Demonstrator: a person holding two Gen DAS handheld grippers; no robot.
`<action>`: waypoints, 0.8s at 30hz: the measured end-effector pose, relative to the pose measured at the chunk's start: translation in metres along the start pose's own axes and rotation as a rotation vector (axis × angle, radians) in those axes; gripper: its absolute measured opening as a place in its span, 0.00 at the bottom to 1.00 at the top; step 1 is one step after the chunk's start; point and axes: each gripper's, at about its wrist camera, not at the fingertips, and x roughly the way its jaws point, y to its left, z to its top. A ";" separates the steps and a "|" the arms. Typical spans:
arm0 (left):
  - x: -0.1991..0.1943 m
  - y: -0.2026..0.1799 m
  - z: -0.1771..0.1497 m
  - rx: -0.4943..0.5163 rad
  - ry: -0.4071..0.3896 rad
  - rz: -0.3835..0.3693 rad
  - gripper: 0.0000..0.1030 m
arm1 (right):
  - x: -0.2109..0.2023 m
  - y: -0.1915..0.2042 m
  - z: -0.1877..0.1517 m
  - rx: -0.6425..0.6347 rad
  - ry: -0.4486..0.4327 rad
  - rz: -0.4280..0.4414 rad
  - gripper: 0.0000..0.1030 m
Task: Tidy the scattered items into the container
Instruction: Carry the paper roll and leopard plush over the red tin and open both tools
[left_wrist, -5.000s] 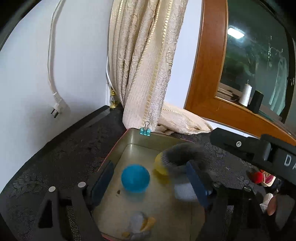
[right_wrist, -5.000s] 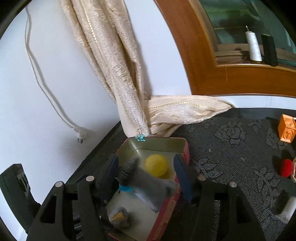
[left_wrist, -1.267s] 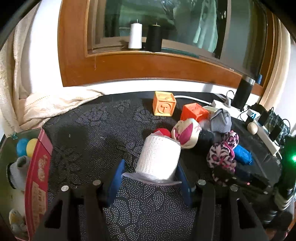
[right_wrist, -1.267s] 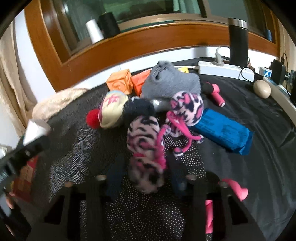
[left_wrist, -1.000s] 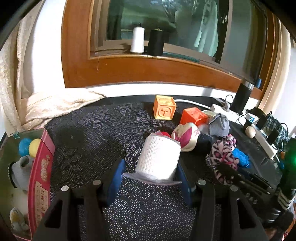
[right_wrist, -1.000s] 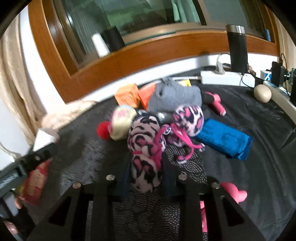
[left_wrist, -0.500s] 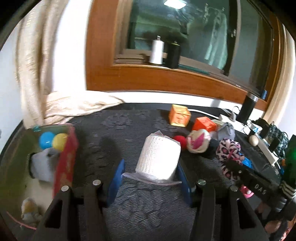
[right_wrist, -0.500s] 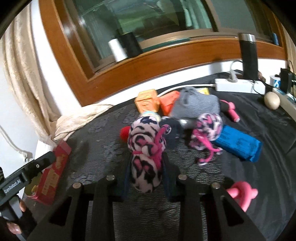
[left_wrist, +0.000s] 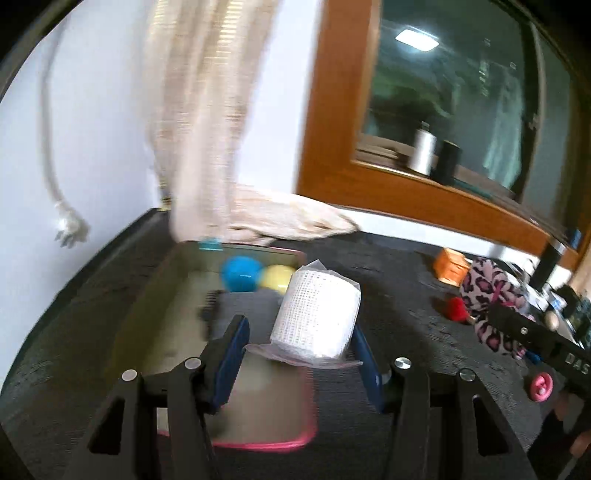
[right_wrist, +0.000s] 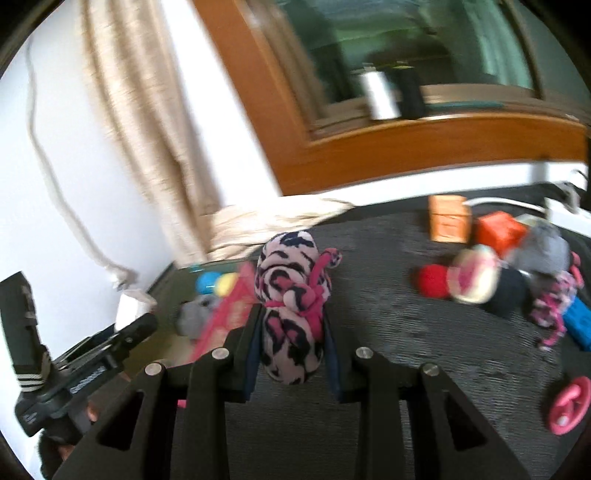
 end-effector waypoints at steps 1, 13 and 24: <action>-0.001 0.010 0.000 -0.015 -0.003 0.016 0.56 | 0.004 0.012 0.001 -0.018 0.004 0.018 0.32; -0.004 0.079 -0.009 -0.136 0.012 0.080 0.65 | 0.050 0.117 -0.005 -0.160 0.068 0.160 0.32; -0.014 0.112 -0.012 -0.218 -0.015 0.098 0.68 | 0.072 0.130 -0.011 -0.111 0.124 0.215 0.52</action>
